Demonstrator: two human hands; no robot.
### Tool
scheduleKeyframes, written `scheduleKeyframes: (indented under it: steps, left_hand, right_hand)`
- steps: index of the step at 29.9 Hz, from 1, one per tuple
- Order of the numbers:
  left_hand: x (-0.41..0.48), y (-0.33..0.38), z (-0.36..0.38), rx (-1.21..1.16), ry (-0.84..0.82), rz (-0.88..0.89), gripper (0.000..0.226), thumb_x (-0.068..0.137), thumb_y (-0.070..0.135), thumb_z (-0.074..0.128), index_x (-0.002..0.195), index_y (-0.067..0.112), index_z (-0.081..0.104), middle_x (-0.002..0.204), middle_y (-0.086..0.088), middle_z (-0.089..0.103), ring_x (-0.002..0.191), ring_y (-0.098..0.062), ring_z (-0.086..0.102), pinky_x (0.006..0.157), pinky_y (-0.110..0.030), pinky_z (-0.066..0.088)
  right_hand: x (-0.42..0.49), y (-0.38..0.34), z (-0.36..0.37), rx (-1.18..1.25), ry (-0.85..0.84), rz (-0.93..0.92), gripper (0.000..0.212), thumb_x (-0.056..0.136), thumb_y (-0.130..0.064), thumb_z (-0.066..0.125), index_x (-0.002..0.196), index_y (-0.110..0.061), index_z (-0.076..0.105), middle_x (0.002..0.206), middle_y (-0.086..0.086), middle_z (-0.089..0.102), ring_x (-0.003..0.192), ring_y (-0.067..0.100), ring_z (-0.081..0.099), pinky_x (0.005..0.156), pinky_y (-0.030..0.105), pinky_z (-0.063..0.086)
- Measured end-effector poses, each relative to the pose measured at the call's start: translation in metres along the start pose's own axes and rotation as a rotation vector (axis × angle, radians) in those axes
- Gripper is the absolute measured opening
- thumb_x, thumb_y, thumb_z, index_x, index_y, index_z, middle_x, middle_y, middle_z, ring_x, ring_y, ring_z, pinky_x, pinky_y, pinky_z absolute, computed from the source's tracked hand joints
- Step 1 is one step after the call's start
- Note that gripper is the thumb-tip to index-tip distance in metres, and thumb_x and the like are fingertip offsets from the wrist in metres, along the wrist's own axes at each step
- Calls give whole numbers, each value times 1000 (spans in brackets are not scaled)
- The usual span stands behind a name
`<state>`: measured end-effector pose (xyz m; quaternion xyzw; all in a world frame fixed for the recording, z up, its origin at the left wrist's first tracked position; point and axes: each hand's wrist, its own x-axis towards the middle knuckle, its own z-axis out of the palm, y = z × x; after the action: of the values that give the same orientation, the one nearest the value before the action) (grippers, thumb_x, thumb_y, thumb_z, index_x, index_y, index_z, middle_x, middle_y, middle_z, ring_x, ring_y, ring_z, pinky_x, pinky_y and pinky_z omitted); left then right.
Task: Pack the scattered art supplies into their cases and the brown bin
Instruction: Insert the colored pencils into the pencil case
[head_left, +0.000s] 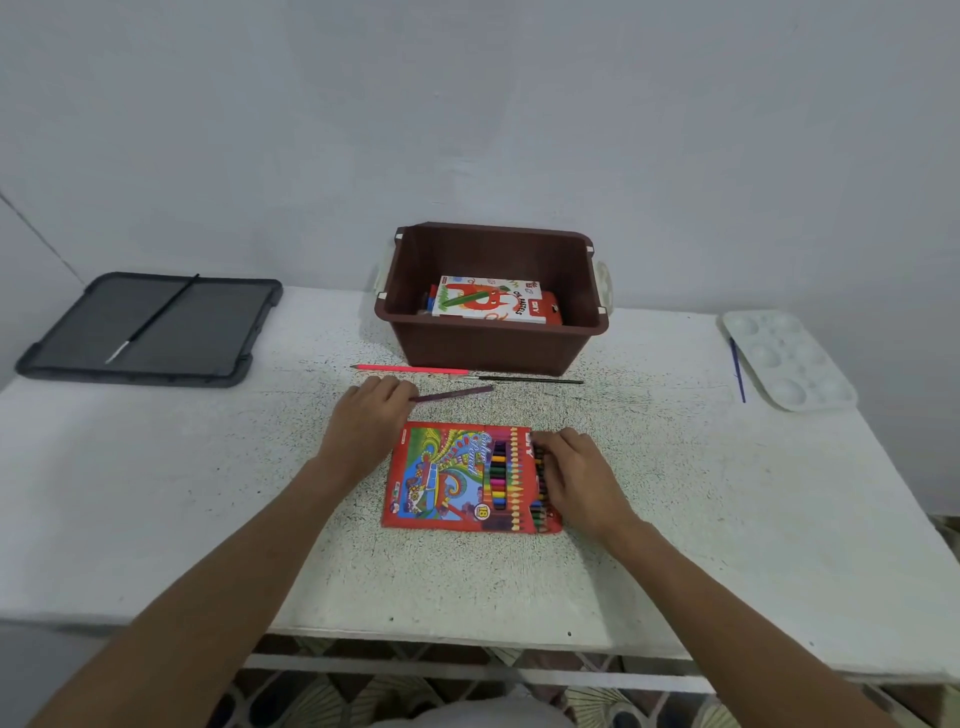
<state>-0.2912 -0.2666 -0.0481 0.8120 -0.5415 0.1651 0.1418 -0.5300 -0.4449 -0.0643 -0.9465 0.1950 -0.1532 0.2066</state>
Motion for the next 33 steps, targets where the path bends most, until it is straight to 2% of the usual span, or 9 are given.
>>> scheduleKeyframes:
  steps: [2,6,8,12,20,23,26,29,33]
  left_hand:
    - [2,9,-3,-165,95,-53,15,86,10,71,98,5,63,84,-6,65,68,-18,62,55,-23,49]
    - [6,36,-13,-484,275,-372,22,91,6,65,112,1,62,92,3,63,72,-2,59,64,-6,43]
    - [9,48,-19,-691,316,-519,17,92,6,63,109,3,63,92,5,64,75,5,60,64,-5,48]
    - [7,60,-18,-1171,201,-753,10,91,7,64,101,7,66,95,-3,72,90,-11,71,82,-25,57]
    - [-6,89,-22,-1505,-8,-765,14,84,2,71,98,4,68,90,-6,75,83,-12,71,66,-17,52]
    - [-6,93,-24,-1547,-24,-769,12,85,1,69,97,2,67,86,-3,75,80,-9,70,64,-17,51]
    - [-4,80,-23,-1506,-25,-779,10,88,8,67,98,7,68,95,-6,75,88,-16,71,73,-24,55]
    - [-7,57,-16,-1300,11,-851,15,87,16,70,101,14,67,96,-5,74,88,-21,72,72,-29,57]
    - [-20,36,-5,-903,18,-777,16,88,21,70,102,15,66,102,4,68,90,-7,65,70,-21,53]
  right_hand:
    - [0,-2,1,-8,11,12,30,94,-9,53,123,-8,60,105,9,61,92,26,54,81,40,48]
    - [1,-9,2,-13,61,32,25,94,-13,54,118,-9,61,102,8,58,92,25,53,79,40,49]
    - [3,-14,1,15,68,21,27,96,-19,50,119,-10,60,105,5,57,95,22,52,81,34,47]
    - [9,-24,-3,46,96,-29,28,98,-22,53,122,-11,60,109,3,57,98,17,52,84,28,45]
    - [21,-41,-7,20,150,-116,28,95,-20,60,121,-10,64,103,3,58,93,18,52,79,26,43]
    - [22,-40,-7,-7,140,-137,22,95,-18,58,114,-11,68,97,2,59,87,19,50,75,27,42]
    - [21,-27,-11,-86,135,-143,19,93,-16,63,110,-12,70,93,0,62,82,19,49,69,30,42]
    - [16,2,-22,-182,130,-85,18,84,-11,74,102,-9,72,87,2,65,77,17,47,64,29,39]
    - [6,54,-43,-327,131,19,17,81,-2,74,97,-7,74,81,7,66,69,23,47,59,30,34]
